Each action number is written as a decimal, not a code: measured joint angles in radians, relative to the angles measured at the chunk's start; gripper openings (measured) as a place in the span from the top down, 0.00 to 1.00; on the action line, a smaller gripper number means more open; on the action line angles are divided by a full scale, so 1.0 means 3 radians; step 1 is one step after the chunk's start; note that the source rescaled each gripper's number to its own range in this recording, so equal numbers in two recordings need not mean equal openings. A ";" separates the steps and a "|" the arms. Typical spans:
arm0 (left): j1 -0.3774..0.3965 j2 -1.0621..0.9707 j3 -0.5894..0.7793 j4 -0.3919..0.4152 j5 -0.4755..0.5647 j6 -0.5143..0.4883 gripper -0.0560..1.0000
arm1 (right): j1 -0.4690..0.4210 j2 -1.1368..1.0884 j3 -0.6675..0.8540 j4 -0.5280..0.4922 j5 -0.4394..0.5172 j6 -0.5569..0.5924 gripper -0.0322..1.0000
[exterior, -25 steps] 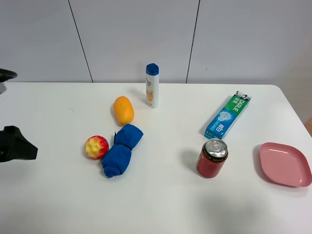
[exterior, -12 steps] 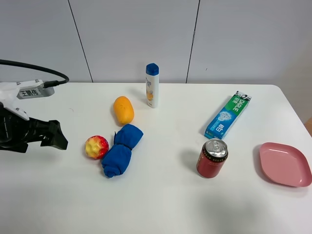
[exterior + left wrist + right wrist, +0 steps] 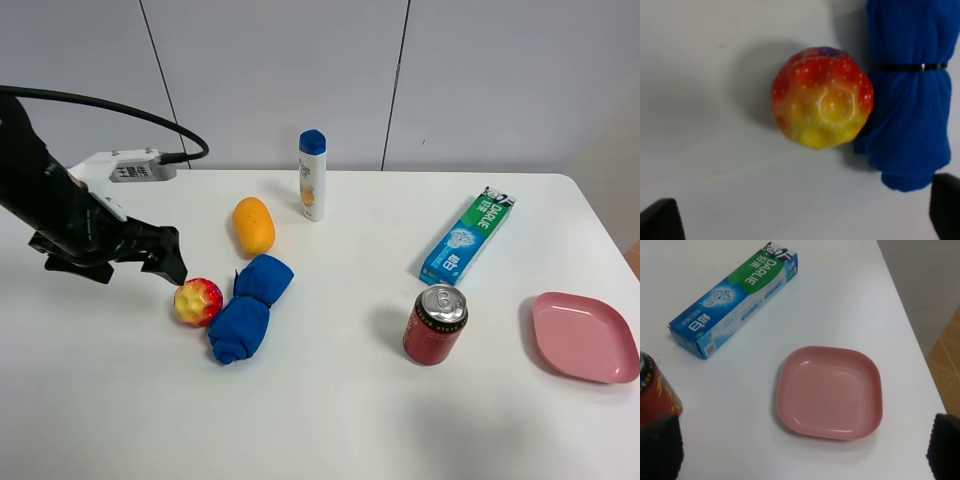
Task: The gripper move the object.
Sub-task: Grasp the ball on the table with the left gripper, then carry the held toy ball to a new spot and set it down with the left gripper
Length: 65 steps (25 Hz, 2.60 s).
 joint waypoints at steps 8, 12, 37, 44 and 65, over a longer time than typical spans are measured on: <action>-0.0069 0.0394 -0.0001 0.0014 -0.0296 0.0093 0.00 | 0.0000 0.0000 0.0000 0.0000 0.0000 0.0000 0.00; -0.0123 0.0446 -0.0001 0.0016 -0.0381 0.0154 0.00 | 0.0000 0.0000 0.0000 0.0000 0.0000 0.0000 0.00; -0.0258 0.0798 -0.0010 -0.0036 -0.0873 0.0304 0.00 | 0.0000 0.0000 0.0000 0.0001 0.0000 0.0003 0.00; -0.0258 0.0878 -0.0010 -0.0036 -0.0924 0.0324 0.00 | 0.0000 0.0000 0.0000 0.0001 0.0000 0.0003 0.00; -0.0280 0.1011 -0.0019 -0.0225 -0.0981 0.0327 0.93 | 0.0000 0.0000 0.0000 0.0004 0.0000 0.0003 0.00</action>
